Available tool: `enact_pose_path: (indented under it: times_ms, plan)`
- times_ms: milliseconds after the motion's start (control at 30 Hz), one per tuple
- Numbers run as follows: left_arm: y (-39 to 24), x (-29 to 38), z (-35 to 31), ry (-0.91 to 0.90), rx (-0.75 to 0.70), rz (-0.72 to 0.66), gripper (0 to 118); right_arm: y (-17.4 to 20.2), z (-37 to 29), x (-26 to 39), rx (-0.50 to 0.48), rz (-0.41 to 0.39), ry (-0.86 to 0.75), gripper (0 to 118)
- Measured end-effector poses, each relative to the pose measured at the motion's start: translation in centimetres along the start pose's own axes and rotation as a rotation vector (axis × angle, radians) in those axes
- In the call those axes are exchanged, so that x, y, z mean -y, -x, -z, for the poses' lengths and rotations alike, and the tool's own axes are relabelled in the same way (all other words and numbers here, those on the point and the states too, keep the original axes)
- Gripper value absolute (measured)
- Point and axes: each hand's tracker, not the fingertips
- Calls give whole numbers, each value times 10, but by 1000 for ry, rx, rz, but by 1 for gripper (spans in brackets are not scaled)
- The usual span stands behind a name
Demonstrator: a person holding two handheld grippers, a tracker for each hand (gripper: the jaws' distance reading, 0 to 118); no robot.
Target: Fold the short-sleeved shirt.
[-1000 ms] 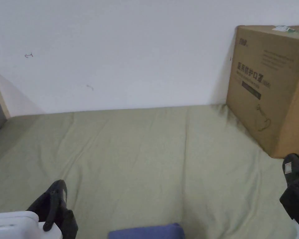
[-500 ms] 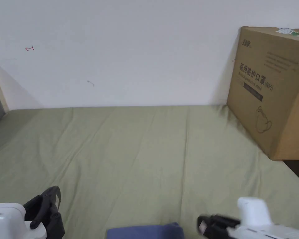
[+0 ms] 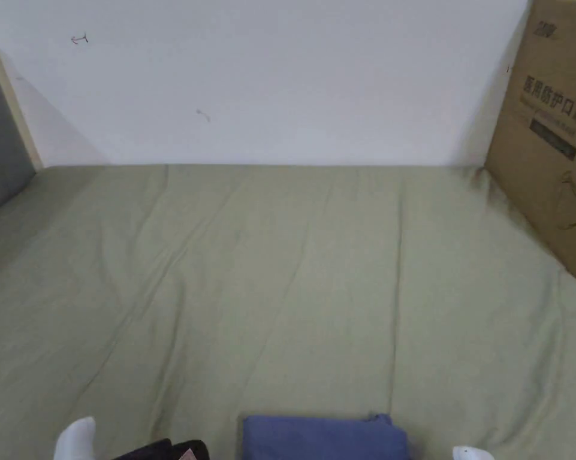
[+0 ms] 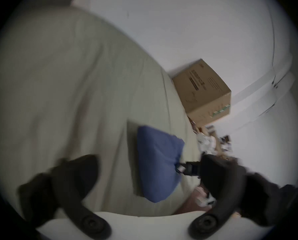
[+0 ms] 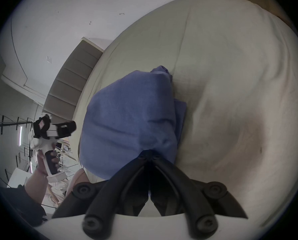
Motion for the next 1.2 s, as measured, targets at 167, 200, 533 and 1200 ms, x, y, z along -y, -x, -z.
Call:
enact_pose_path:
  times_ms: [167, 200, 533, 1200]
  plan:
    - [51, 2, 77, 243, 253, -256, 118, -7, -1, 4, -24, 101, -24, 0]
    - [55, 6, 91, 254, 278, -281, 118, -8, -1, 6, -32, 111, -27, 0]
    - [54, 22, 159, 289, 390, -202, 18, -16, 0, 12, -73, 196, -56, 0]
    - [42, -163, -111, 346, -714, 380, 18, 139, -116, 14, 182, -381, -292, 0]
